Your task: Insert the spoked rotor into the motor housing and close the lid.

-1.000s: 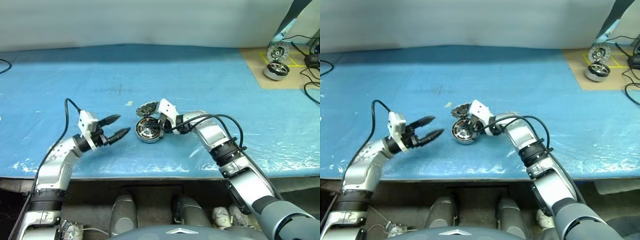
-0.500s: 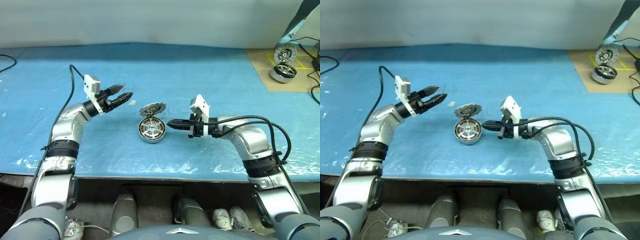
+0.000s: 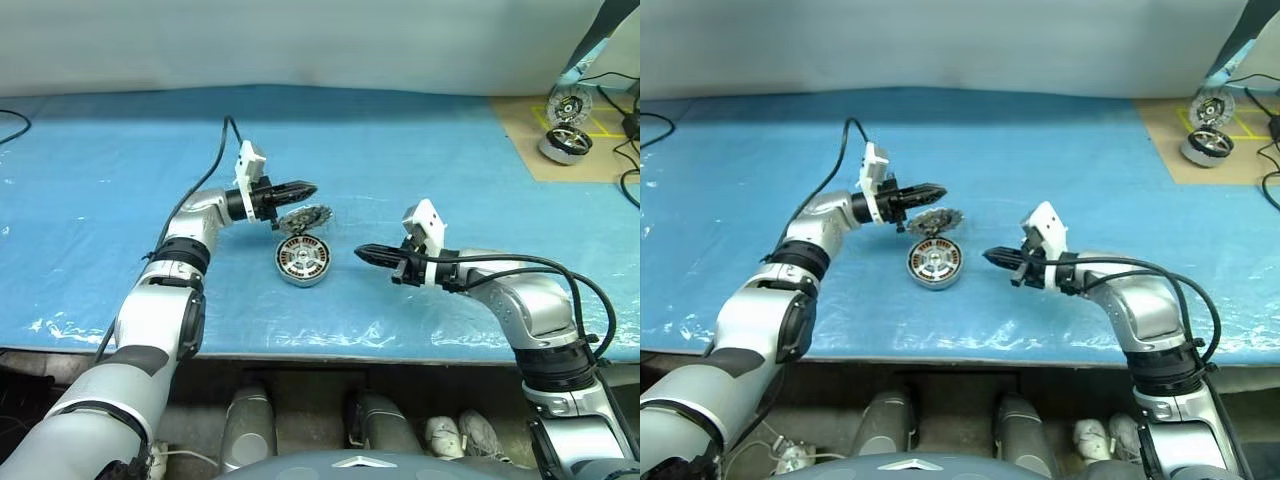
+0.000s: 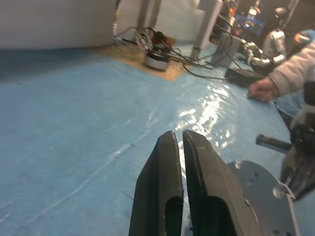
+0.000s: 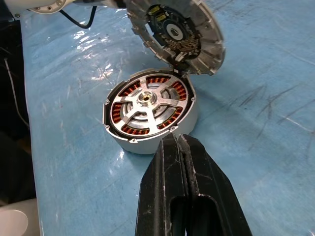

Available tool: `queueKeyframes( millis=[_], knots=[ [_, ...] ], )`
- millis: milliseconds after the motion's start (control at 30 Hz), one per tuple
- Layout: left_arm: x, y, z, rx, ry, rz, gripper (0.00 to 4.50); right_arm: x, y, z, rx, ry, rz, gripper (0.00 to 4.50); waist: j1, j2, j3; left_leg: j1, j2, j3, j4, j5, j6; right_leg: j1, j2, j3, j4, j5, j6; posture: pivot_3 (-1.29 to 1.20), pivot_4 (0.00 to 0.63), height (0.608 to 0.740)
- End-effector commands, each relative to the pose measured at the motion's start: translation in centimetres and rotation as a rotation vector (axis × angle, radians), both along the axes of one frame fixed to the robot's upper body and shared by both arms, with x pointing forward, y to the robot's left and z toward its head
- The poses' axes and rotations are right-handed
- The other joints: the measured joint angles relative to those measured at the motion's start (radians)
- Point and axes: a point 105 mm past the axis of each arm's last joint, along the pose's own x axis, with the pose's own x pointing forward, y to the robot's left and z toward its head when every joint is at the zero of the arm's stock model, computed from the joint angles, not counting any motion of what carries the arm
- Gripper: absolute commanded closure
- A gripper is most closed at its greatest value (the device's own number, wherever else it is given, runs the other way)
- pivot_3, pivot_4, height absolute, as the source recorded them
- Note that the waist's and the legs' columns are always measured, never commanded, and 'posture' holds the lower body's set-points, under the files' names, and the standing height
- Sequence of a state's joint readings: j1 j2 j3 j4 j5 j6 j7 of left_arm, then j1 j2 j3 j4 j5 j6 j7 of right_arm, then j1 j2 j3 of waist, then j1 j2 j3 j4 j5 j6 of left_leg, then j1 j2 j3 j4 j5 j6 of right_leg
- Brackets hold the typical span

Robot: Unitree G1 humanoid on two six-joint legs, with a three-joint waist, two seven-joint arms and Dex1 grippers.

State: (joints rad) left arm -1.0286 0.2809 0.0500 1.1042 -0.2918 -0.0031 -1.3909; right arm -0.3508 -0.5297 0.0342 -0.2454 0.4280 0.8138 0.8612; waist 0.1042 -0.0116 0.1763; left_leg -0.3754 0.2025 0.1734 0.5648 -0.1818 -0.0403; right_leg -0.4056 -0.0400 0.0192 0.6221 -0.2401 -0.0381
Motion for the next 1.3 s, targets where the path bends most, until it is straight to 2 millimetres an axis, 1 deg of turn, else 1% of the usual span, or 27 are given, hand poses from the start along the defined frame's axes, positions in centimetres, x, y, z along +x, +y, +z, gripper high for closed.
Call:
queueKeyframes(
  millis=[33, 233, 333, 467, 533, 600, 667, 800, 833, 900, 967, 1000, 1067, 1133, 1267, 1300],
  knots=[
    [-1.3, 0.1, -0.1, 0.091, -0.010, -0.139, 4.27, -0.3, -0.6, 1.2, 0.014, -0.042, -0.021, 4.50, 0.002, 0.000, 0.000, 0.000, 0.000, 0.000, 0.000, 0.000, 0.000, 0.000, 0.000, 0.000, 0.000, 0.000, 0.000, 0.00, 0.150, 0.740],
    [-2.7, 0.7, -2.4, 0.238, -0.008, -0.243, 4.27, -0.4, -1.1, 1.3, 0.008, -0.042, -0.041, 4.50, 0.002, 0.000, 0.000, 0.000, 0.001, 0.000, 0.000, 0.000, 0.000, 0.000, 0.000, 0.000, 0.000, 0.000, 0.000, 0.00, 0.150, 0.740],
    [-3.5, 0.8, -4.1, 0.306, -0.018, -0.276, 4.27, -0.1, -1.5, 1.3, 0.000, -0.046, -0.060, 4.50, 0.003, 0.000, 0.000, 0.000, 0.001, 0.000, 0.000, 0.000, 0.000, 0.000, -0.001, 0.000, -0.001, 0.000, 0.000, 0.00, 0.150, 0.740],
    [-4.6, 1.3, -7.0, 0.453, -0.058, -0.324, 4.27, 0.2, -1.8, 1.2, -0.014, -0.048, -0.080, 4.50, 0.005, 0.000, 0.000, 0.000, 0.001, 0.000, -0.001, 0.000, 0.000, 0.000, -0.001, -0.001, -0.001, 0.000, 0.000, 0.00, 0.150, 0.740],
    [-5.0, 1.6, -7.8, 0.498, -0.087, -0.347, 4.27, 0.3, -1.8, 1.2, -0.019, -0.051, -0.084, 4.50, 0.006, 0.001, 0.000, 0.002, 0.002, 0.000, -0.001, 0.000, 0.000, 0.002, -0.001, -0.001, -0.001, 0.000, 0.000, 0.00, 0.150, 0.740],
    [-5.0, 1.7, -7.9, 0.499, -0.097, -0.350, 4.27, 0.3, -1.7, 1.3, -0.020, -0.055, -0.084, 4.50, 0.006, 0.001, 0.000, 0.005, 0.002, 0.000, -0.001, 0.000, 0.000, 0.006, -0.002, -0.001, -0.001, -0.001, -0.002, 0.00, 0.150, 0.740],
    [-4.7, 1.5, -6.9, 0.454, -0.105, -0.334, 4.27, 0.2, -1.4, 1.5, -0.013, -0.062, -0.065, 4.50, 0.006, 0.001, 0.000, 0.007, 0.002, 0.000, -0.001, 0.000, 0.000, 0.008, -0.002, -0.001, -0.002, -0.003, -0.004, 0.00, 0.150, 0.740],
    [-3.5, 1.2, -2.3, 0.244, -0.128, -0.260, 4.27, 0.1, -0.5, 2.4, 0.001, -0.101, -0.021, 4.50, 0.005, 0.001, 0.000, 0.006, 0.002, 0.000, -0.001, 0.000, 0.000, 0.007, -0.003, -0.001, -0.003, -0.003, -0.004, 0.00, 0.150, 0.740],
    [-3.6, 1.5, -0.7, 0.174, -0.124, -0.249, 4.29, 0.0, 0.0, 2.9, 0.009, -0.123, 0.003, 4.32, 0.003, 0.001, 0.000, 0.004, 0.002, 0.001, -0.001, 0.000, 0.000, 0.006, -0.003, -0.001, -0.003, -0.003, -0.004, 0.00, 0.150, 0.740],
    [-4.1, 2.0, 1.1, 0.090, -0.108, -0.250, 4.29, 0.0, 0.7, 3.6, 0.023, -0.150, 0.034, 3.91, -0.001, 0.001, 0.000, 0.001, 0.003, 0.000, -0.001, 0.000, 0.000, 0.002, -0.003, -0.001, -0.002, -0.003, -0.004, 0.00, 0.150, 0.740],
    [-5.1, 2.8, 2.1, 0.037, -0.091, -0.240, 4.29, 0.1, 1.5, 4.2, 0.046, -0.165, 0.058, 3.24, -0.005, 0.001, 0.000, 0.000, 0.003, 0.000, -0.001, 0.000, 0.000, -0.001, -0.002, -0.001, 0.000, -0.001, -0.001, 0.00, 0.150, 0.740],
    [-5.9, 3.7, 2.1, 0.011, -0.078, -0.211, 4.29, 0.3, 2.3, 4.5, 0.067, -0.172, 0.080, 2.91, -0.010, 0.001, 0.000, 0.000, 0.003, 0.000, -0.002, 0.000, 0.000, -0.001, -0.001, -0.002, 0.000, -0.001, -0.002, 0.00, 0.150, 0.740],
    [-7.4, 4.7, 1.7, 0.001, -0.062, -0.168, 4.29, 0.7, 3.3, 4.8, 0.082, -0.186, 0.101, 2.16, -0.023, 0.003, 0.000, 0.001, 0.003, 0.001, -0.004, 0.000, -0.001, -0.002, 0.000, -0.001, -0.001, -0.002, -0.002, 0.00, 0.150, 0.740],
    [-8.9, 5.7, 0.0, 0.022, -0.015, -0.107, 4.29, 0.9, 4.5, 4.2, 0.052, -0.210, 0.147, 1.46, -0.029, 0.003, 0.000, -0.001, 0.003, 0.001, -0.005, -0.001, -0.001, -0.003, 0.001, -0.003, -0.001, -0.003, -0.003, 0.00, 0.150, 0.740],
    [-10.8, 7.2, -2.0, 0.038, 0.043, 0.028, 4.29, 0.7, 6.8, 2.8, -0.002, -0.227, 0.269, 0.04, -0.028, 0.003, 0.001, -0.004, 0.004, 0.000, -0.004, -0.001, -0.001, -0.004, 0.001, -0.007, -0.002, -0.003, -0.004, 0.00, 0.150, 0.740],
    [-11.2, 7.5, -2.2, 0.038, 0.044, 0.063, 4.29, 0.8, 7.2, 2.4, -0.021, -0.231, 0.295, 0.01, -0.028, 0.003, 0.001, -0.005, 0.004, 0.000, -0.004, -0.001, -0.001, -0.004, 0.000, -0.008, -0.002, -0.004, -0.005, 0.00, 0.150, 0.740]
  ],
)
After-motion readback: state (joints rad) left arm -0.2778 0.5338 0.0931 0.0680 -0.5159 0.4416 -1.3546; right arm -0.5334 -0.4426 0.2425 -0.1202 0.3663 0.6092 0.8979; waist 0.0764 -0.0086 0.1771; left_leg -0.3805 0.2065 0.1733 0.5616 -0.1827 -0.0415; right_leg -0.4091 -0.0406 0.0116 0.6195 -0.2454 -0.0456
